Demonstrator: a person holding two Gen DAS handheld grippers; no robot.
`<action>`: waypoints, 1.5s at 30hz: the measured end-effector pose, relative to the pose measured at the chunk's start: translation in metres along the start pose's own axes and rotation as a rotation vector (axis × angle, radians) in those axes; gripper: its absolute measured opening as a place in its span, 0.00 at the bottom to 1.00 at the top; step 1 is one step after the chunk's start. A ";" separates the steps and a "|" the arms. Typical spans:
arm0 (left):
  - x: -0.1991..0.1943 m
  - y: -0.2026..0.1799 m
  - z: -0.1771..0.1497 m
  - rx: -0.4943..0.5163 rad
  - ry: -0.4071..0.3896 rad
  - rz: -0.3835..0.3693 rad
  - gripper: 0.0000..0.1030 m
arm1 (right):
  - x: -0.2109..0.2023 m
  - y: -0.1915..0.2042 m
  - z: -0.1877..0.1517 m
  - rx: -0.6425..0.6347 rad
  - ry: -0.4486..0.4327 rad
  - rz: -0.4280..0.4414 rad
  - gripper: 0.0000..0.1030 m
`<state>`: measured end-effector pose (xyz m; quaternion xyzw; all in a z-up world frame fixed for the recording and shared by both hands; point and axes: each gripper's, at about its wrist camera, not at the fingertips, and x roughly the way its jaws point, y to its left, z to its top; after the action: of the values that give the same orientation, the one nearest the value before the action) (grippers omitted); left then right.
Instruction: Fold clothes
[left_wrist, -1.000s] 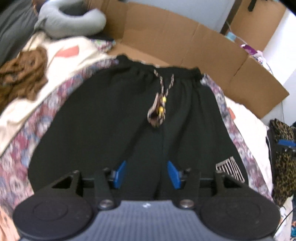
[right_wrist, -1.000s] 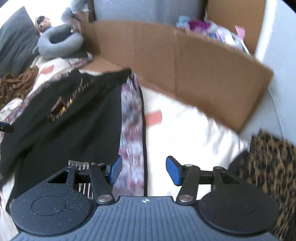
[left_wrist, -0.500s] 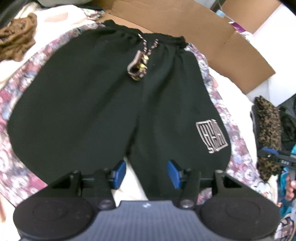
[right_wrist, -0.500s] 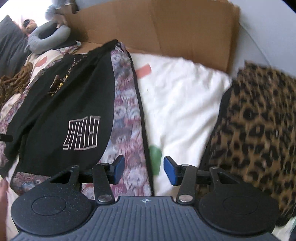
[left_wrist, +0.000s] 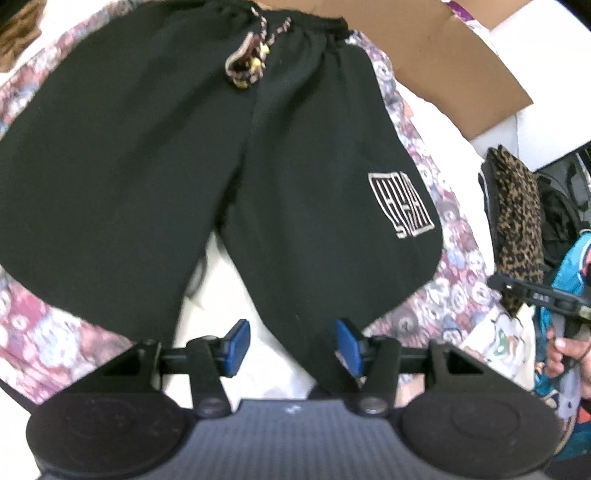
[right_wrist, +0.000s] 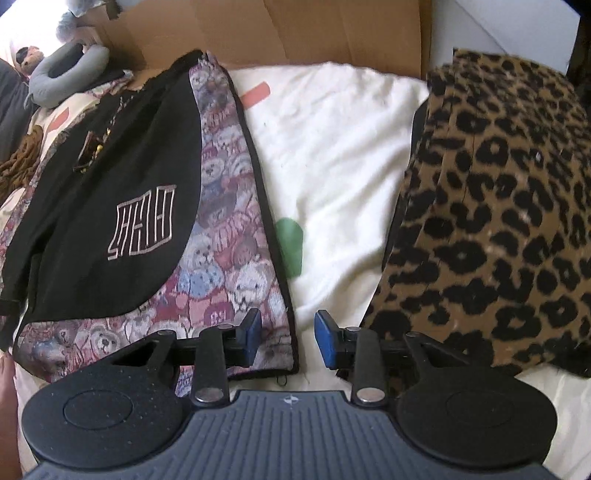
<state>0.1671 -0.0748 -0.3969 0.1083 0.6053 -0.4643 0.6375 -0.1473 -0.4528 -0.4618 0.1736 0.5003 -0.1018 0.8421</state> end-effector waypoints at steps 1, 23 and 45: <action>0.002 -0.001 -0.002 -0.001 0.009 -0.013 0.53 | 0.002 0.000 -0.002 0.005 0.011 0.004 0.38; 0.028 0.011 -0.011 -0.112 0.221 -0.294 0.07 | -0.023 0.004 0.001 0.048 0.004 0.032 0.04; 0.043 0.010 -0.013 -0.037 0.274 -0.281 0.39 | -0.022 0.007 0.003 0.046 0.047 -0.124 0.06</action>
<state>0.1586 -0.0801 -0.4413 0.0734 0.7041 -0.5182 0.4799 -0.1530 -0.4479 -0.4399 0.1638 0.5274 -0.1613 0.8179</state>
